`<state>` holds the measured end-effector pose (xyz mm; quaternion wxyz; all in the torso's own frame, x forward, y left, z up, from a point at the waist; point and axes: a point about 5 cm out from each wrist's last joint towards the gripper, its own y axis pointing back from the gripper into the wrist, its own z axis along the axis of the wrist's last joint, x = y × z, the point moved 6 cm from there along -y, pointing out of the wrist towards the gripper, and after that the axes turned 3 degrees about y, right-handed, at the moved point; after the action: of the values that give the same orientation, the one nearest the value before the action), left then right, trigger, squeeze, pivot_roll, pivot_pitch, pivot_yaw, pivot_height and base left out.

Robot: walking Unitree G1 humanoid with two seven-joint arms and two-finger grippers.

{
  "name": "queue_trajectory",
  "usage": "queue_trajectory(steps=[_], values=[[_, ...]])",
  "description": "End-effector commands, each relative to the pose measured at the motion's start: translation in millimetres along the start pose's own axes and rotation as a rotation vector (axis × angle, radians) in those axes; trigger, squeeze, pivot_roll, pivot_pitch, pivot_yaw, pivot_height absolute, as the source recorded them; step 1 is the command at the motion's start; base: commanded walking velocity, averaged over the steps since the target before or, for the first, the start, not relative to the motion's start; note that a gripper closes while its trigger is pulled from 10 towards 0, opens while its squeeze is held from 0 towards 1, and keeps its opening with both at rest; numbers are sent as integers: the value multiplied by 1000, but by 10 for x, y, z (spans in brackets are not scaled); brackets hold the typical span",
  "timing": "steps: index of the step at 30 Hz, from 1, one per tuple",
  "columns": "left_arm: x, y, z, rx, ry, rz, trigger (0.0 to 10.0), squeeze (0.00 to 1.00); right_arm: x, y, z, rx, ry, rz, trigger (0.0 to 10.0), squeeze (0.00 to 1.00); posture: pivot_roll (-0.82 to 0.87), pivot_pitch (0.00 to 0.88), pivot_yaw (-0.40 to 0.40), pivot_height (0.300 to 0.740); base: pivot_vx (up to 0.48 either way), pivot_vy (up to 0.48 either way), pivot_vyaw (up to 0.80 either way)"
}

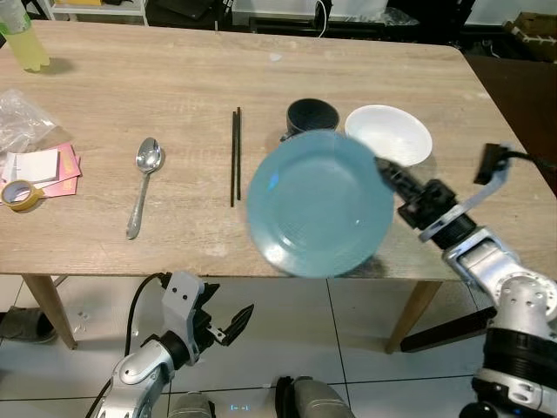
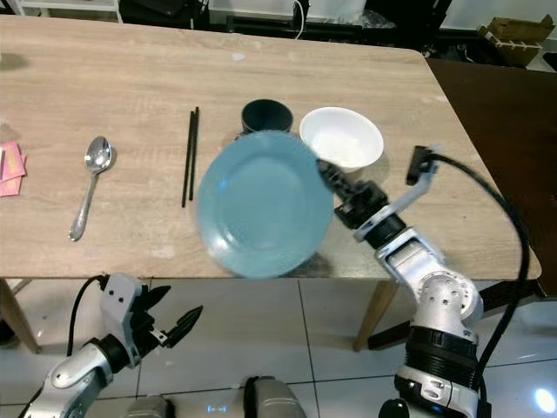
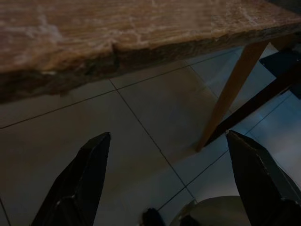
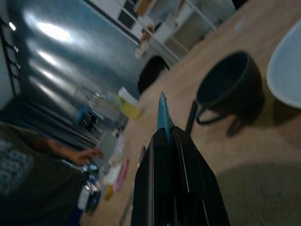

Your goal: Setting the table

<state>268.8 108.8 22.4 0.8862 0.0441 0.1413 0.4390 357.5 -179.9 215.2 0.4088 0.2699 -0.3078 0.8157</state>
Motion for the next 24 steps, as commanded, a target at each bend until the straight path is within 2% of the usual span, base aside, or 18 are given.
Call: queue_trajectory(steps=[1,2,3,5,11,13,14,18,22,23,24], values=[[-58,37,-52,17,67,-34,10000,0,-17,37,87,-51,-38,4,0,0,89,99,-27,740,0,0,0],[-118,57,-21,10,128,-76,10000,0,-17,45,102,-58,-49,10,0,0,89,100,-28,740,0,0,0],[-118,57,-21,10,128,-76,10000,0,-17,45,102,-58,-49,10,0,0,89,100,-28,740,0,0,0],[-273,106,57,7,212,-185,10000,0,-27,60,108,-59,-57,13,0,0,89,100,-28,740,0,0,0],[-434,143,270,-19,235,-309,10000,0,-19,53,95,-58,-76,28,0,0,89,100,-28,740,0,0,0],[-513,163,474,-60,259,-374,10000,0,-9,45,96,-59,-86,33,0,0,89,100,-28,740,0,0,0],[-513,163,474,-60,259,-374,10000,0,-9,45,96,-59,-86,33,0,0,89,100,-28,740,0,0,0],[-621,233,718,-92,297,-467,10000,0,-10,50,88,-58,-93,34,0,0,97,98,-32,740,0,0,0],[-648,253,843,-118,318,-497,10000,0,-17,52,92,-61,-98,35,0,0,97,97,-31,740,0,0,0],[-585,219,937,-163,318,-464,10000,0,-17,51,103,-68,-103,37,0,0,97,96,-30,740,0,0,0],[-585,219,937,-163,318,-464,10000,0,-17,51,103,-68,-103,37,0,0,97,96,-30,740,0,0,0]])
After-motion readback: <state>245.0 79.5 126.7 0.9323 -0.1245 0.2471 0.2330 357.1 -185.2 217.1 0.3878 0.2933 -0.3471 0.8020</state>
